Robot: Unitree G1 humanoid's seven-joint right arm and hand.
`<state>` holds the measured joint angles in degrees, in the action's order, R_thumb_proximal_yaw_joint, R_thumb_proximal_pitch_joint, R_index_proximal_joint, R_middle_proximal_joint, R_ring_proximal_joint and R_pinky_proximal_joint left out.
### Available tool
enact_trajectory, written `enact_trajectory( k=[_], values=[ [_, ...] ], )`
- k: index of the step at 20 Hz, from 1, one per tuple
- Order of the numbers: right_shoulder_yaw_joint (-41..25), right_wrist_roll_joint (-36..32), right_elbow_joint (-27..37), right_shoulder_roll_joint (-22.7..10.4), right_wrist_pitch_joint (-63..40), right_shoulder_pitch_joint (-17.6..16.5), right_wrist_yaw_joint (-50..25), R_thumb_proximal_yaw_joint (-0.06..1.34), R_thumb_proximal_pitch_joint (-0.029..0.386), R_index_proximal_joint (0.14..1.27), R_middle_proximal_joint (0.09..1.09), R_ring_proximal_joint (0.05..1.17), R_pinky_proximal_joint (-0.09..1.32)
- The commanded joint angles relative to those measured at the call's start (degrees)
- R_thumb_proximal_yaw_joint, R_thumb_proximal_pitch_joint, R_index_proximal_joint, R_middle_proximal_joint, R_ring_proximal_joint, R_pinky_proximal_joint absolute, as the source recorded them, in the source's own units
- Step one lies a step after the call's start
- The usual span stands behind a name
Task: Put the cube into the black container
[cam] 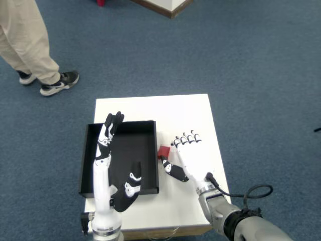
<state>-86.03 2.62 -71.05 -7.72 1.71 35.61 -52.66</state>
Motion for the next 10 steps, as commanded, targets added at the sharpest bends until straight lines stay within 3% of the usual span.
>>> enact_trajectory(
  k=[1, 10],
  values=[
    [1.8, -0.2, 0.5, -0.7, -1.0, 3.8, -2.5, 0.34, 0.161, 0.5, 0.3, 0.24, 0.14],
    [2.7, 0.2, -1.1, -1.3, -4.4, 5.6, -2.9, 0.41, 0.155, 0.48, 0.3, 0.24, 0.12]
  ],
)
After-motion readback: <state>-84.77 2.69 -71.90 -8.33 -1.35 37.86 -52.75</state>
